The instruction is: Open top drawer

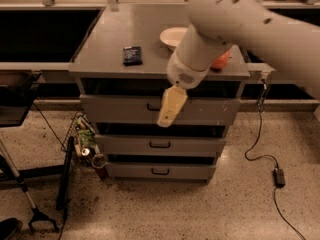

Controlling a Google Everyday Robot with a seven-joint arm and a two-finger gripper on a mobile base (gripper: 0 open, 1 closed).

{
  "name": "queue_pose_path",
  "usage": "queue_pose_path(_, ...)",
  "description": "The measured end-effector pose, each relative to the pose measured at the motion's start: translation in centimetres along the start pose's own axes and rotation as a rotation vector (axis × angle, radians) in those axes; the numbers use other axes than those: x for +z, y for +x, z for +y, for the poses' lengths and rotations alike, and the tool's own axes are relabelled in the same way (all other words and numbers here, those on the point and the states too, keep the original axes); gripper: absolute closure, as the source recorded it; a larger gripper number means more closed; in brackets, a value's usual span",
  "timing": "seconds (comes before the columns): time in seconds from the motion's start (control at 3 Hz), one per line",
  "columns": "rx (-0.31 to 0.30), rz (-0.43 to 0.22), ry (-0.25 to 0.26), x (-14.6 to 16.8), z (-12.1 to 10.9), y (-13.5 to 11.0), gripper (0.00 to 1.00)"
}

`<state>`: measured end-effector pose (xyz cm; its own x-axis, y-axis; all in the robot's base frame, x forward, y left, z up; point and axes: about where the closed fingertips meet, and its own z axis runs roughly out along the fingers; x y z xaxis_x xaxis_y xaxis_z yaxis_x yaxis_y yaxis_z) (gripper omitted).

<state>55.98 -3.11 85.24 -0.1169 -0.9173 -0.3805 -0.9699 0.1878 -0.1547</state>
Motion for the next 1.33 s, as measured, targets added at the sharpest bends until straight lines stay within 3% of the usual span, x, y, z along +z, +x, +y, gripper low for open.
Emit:
queue_pose_path(0.67,-0.014,-0.016,-0.117,9.5,-1.2,-2.8,0.00)
queue_pose_path(1.0,0.025,-0.024,-0.138,12.8,-2.1,-3.3,0.00)
queue_pose_path(1.33,0.139,-0.061,-0.154,15.4,-3.2,-3.4,0.00)
